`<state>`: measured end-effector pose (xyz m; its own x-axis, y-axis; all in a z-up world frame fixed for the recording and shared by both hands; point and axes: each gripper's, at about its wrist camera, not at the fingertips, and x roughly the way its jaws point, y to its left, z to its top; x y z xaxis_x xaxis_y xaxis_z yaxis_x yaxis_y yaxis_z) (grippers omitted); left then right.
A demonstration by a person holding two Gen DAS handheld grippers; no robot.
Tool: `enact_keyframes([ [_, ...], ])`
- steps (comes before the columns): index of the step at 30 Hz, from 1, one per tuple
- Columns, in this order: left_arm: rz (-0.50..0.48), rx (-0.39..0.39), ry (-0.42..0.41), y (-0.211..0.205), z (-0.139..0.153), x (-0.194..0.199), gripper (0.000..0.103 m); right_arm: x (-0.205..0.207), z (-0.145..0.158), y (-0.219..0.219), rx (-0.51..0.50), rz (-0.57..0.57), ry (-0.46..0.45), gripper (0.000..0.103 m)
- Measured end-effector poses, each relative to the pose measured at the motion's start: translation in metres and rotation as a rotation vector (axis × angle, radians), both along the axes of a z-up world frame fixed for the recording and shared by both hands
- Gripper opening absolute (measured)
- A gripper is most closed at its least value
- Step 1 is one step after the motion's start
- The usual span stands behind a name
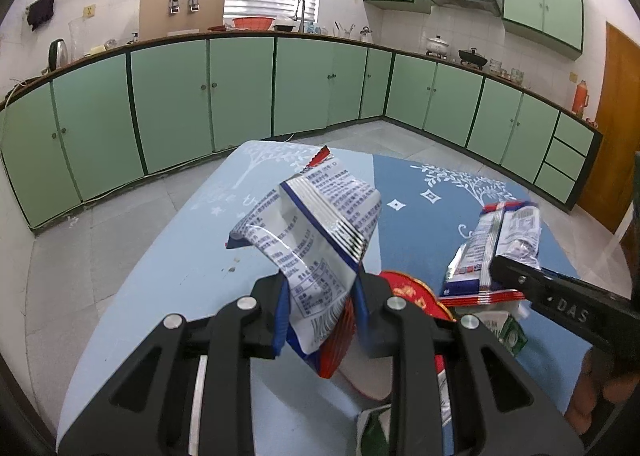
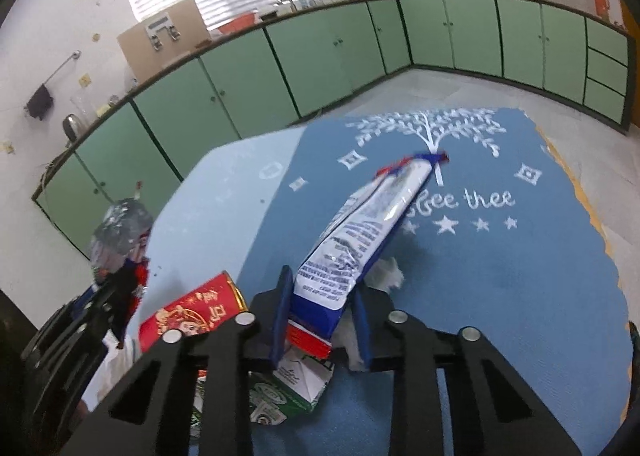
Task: Collect trash
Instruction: 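Lift both held wrappers off the table toward the black bin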
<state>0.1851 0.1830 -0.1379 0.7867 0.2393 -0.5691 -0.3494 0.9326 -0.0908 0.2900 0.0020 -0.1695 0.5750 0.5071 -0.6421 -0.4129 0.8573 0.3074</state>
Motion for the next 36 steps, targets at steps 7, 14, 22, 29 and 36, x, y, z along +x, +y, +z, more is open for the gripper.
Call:
enact_keyframes([
  [7,-0.024,-0.006,-0.016,-0.007,0.007,-0.002,0.025,-0.014,0.017,-0.015,0.021,0.027,-0.052,0.004],
  [14,-0.067,-0.016,-0.042,-0.022,0.016,-0.011,0.025,-0.036,0.038,-0.065,0.079,-0.002,-0.083,0.004],
  [22,-0.132,-0.025,-0.051,-0.056,0.021,-0.017,0.026,-0.053,0.037,-0.112,0.13,0.01,-0.011,0.004],
  [29,-0.166,-0.029,-0.033,-0.077,0.018,-0.028,0.025,-0.072,0.023,-0.127,-0.017,-0.047,-0.025,0.004],
  [36,-0.244,-0.038,-0.018,-0.112,0.016,-0.031,0.025,-0.095,0.037,-0.139,-0.086,-0.063,-0.127,0.004],
])
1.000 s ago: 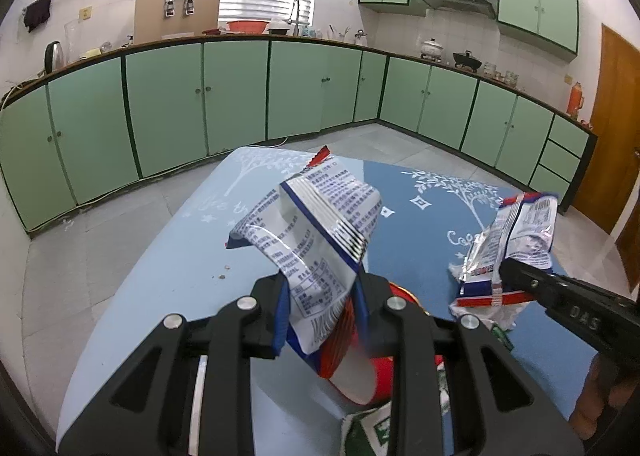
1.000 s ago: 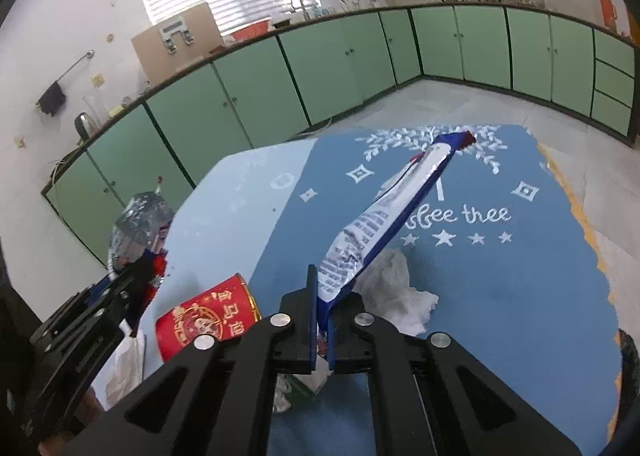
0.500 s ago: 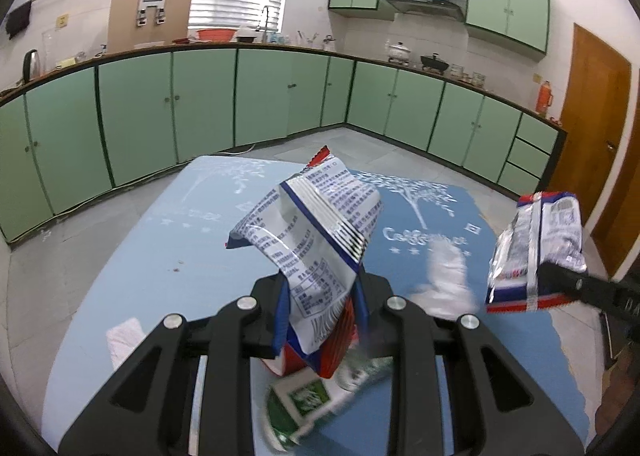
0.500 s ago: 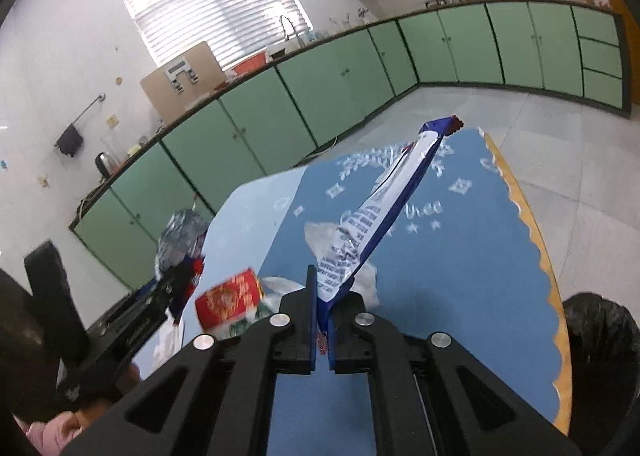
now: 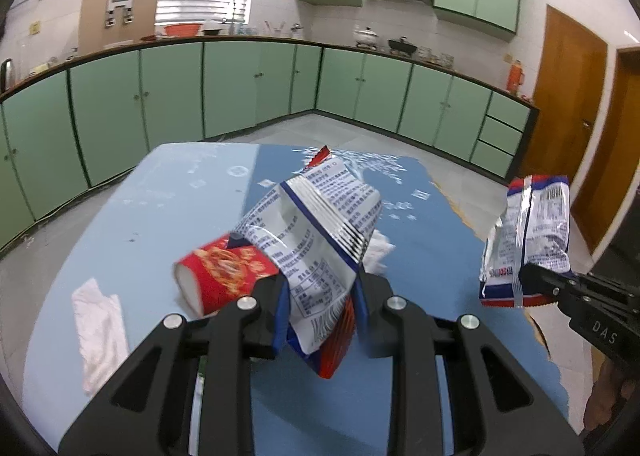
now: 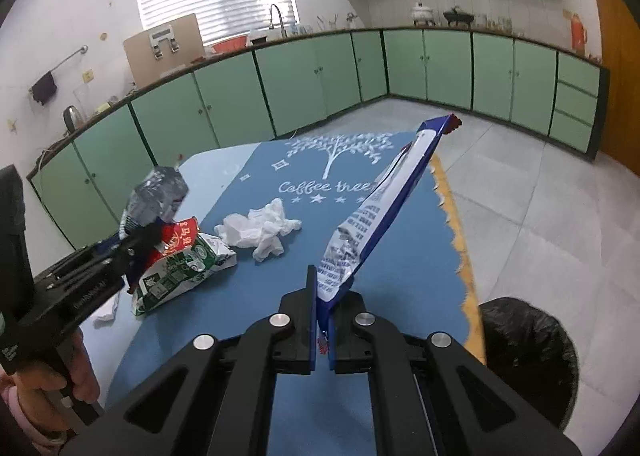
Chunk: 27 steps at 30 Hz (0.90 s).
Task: Collect trash
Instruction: 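Hold both wrappers over the black bin and open both tools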
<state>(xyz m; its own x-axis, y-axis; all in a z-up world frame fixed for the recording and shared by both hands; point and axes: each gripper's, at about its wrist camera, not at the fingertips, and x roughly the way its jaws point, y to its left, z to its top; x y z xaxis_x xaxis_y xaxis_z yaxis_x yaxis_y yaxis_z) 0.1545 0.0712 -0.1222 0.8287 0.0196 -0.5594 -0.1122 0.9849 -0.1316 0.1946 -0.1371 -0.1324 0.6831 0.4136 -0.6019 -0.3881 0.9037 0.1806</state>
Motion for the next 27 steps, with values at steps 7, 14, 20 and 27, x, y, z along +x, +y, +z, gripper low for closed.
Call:
enact_keyframes([
  [7,-0.12,-0.004,-0.019,-0.055,0.006,0.008,0.025,-0.012,0.004,-0.05,0.052,-0.071,0.001,0.004],
  [14,-0.274,-0.047,-0.023,-0.13,0.004,0.023,0.025,-0.022,0.002,-0.122,0.07,-0.218,0.015,0.004],
  [20,-0.384,-0.056,-0.02,-0.195,-0.005,0.035,0.025,-0.027,-0.018,-0.177,0.067,-0.357,0.062,0.004],
  [27,-0.483,-0.081,0.007,-0.251,-0.017,0.05,0.027,-0.033,-0.034,-0.212,0.053,-0.427,0.098,0.004],
])
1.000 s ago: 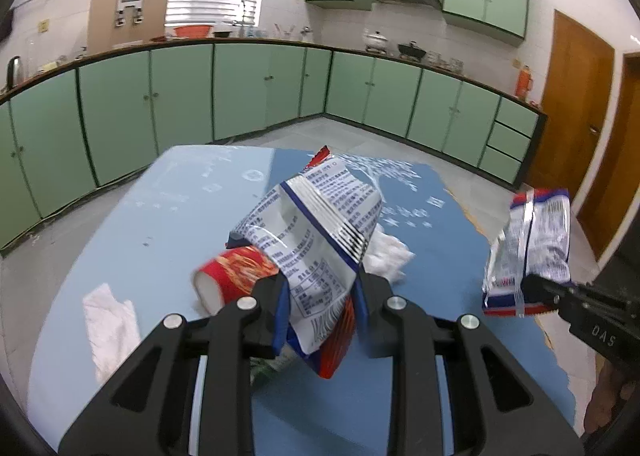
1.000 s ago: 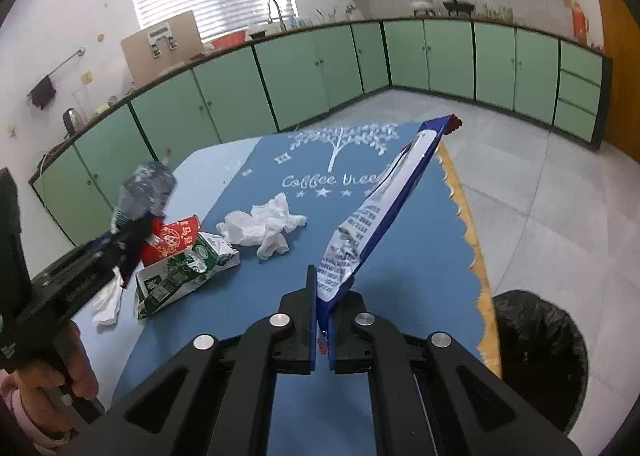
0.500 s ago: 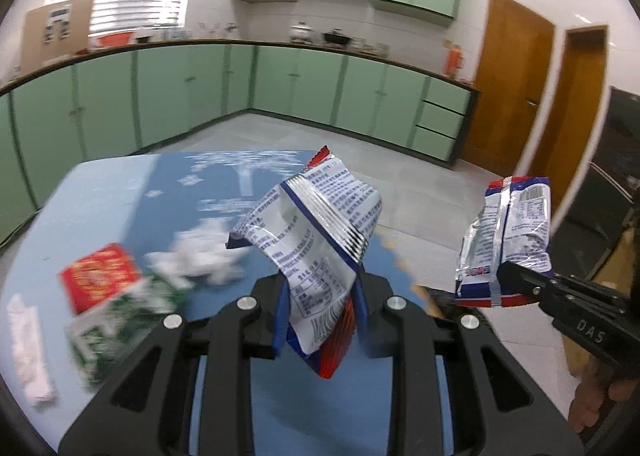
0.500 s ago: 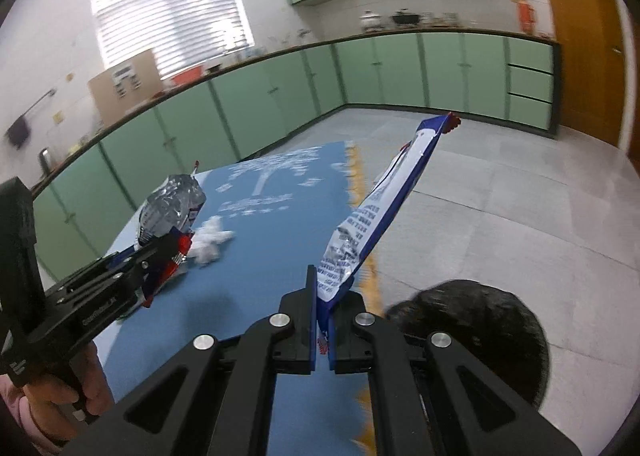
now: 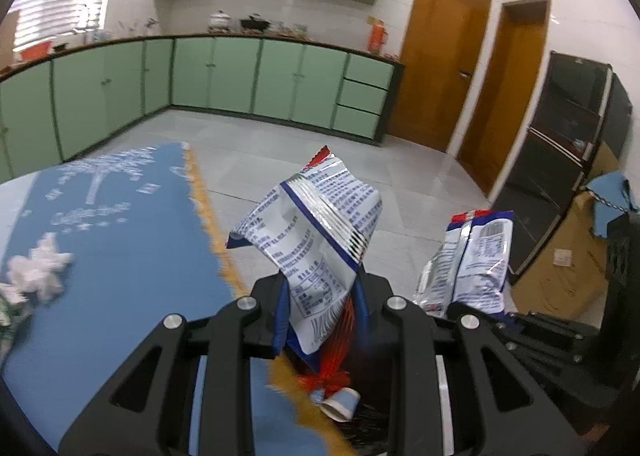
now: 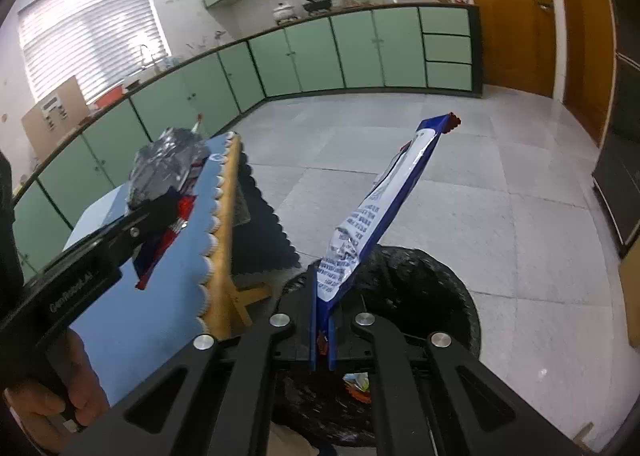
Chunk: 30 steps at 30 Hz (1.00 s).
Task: Collect trash
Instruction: 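Hold both wrappers over the black bin and open both tools, then move both open tools back over the remaining trash on the table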
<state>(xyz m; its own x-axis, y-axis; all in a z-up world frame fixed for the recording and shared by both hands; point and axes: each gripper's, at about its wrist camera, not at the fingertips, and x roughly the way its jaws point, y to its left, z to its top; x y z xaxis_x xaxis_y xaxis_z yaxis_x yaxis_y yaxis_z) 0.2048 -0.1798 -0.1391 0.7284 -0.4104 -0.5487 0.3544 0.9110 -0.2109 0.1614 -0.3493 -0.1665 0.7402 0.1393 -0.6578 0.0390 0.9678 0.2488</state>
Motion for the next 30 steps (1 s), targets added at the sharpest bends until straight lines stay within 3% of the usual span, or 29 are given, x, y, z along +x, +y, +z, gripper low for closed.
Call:
enact_keyframes([
  [5,-0.066,0.008,0.048,-0.021,-0.009,0.011,0.048,-0.003,-0.01,-0.023,0.019,-0.031,0.036,0.009],
  [10,-0.071,0.003,0.051,-0.019,-0.008,0.011,0.058,-0.003,-0.014,-0.031,0.011,-0.068,0.055,0.033],
  [14,-0.073,-0.024,0.068,-0.012,-0.006,0.008,0.061,-0.006,-0.016,-0.033,0.009,-0.091,0.054,0.046],
  [21,-0.053,-0.028,0.052,0.002,0.003,0.001,0.065,-0.01,-0.014,-0.034,0.004,-0.11,0.044,0.056],
  [25,-0.016,-0.026,0.032,0.019,0.01,-0.003,0.067,-0.011,-0.01,-0.032,0.0,-0.112,0.029,0.061],
  [30,0.057,-0.016,-0.008,0.053,0.021,-0.014,0.071,-0.015,0.001,-0.025,-0.004,-0.115,-0.008,0.076],
])
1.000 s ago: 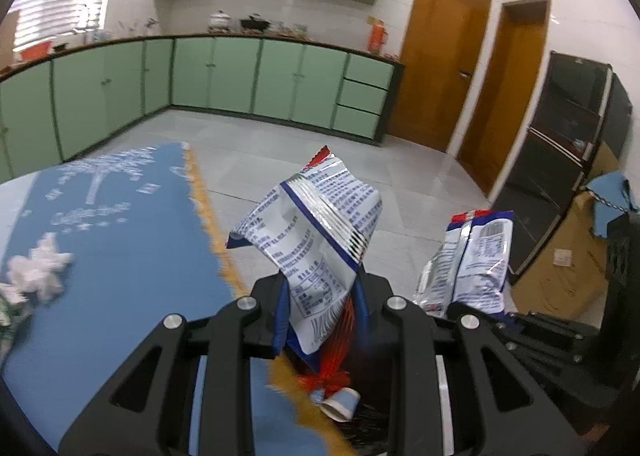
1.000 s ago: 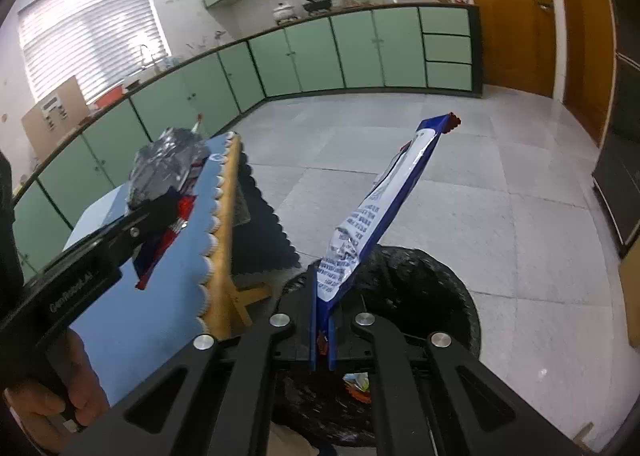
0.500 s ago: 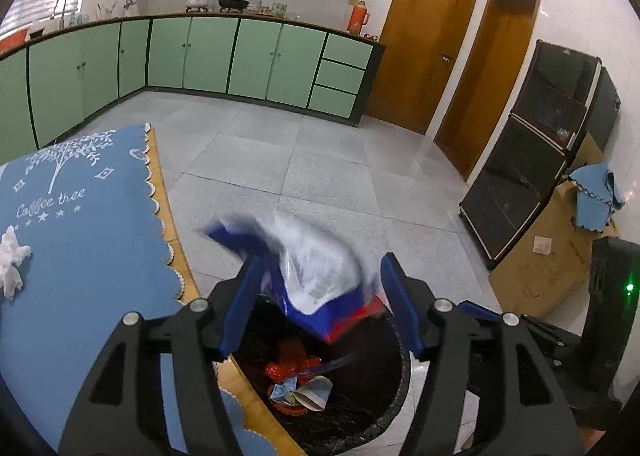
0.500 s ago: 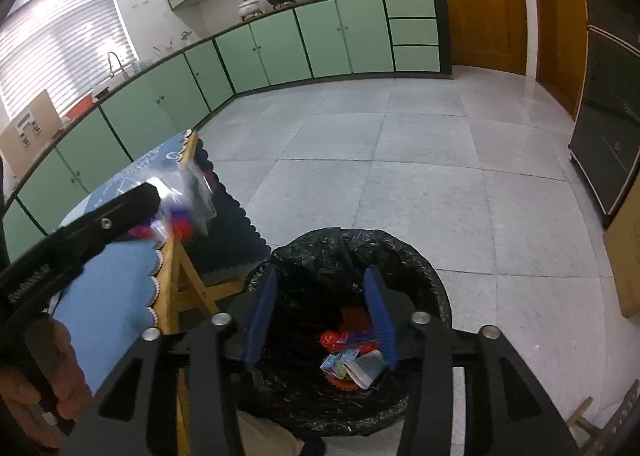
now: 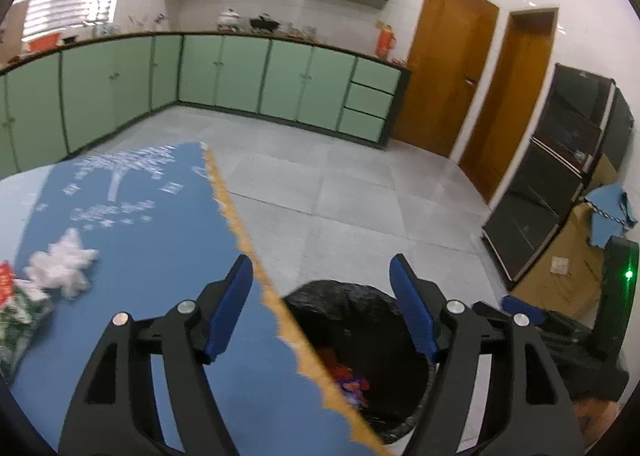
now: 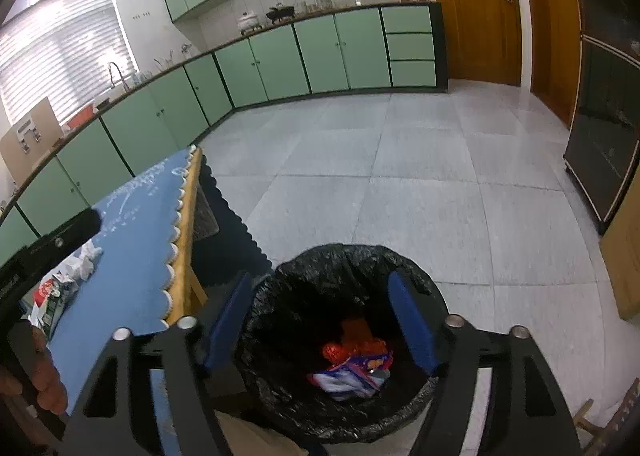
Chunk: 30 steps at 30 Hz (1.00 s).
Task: Collect trash
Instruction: 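Move both open tools back over the remaining trash on the table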
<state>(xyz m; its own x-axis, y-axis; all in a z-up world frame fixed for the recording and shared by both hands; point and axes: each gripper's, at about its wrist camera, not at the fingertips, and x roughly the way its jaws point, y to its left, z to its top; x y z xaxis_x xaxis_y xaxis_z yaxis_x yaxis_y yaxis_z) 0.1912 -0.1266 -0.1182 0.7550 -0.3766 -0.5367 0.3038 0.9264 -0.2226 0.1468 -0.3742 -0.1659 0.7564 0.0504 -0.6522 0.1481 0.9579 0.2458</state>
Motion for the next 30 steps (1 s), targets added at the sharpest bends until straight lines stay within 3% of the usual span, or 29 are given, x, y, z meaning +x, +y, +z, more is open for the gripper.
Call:
enact_keyframes([
  [9,0.174,0.051,-0.071,0.074,0.017,-0.028,0.074,0.004,0.028,0.052,-0.039,0.077,-0.106,0.095],
  [16,0.357,0.148,-0.079,0.149,0.013,-0.055,0.075,0.016,0.039,0.117,-0.041,0.194,-0.154,0.097],
  [22,0.51,0.203,-0.028,0.214,-0.005,-0.07,0.075,0.022,0.04,0.17,-0.036,0.294,-0.16,0.097],
  [30,0.557,0.155,0.067,0.257,-0.032,-0.079,0.075,0.025,0.036,0.219,-0.049,0.361,-0.144,0.097],
])
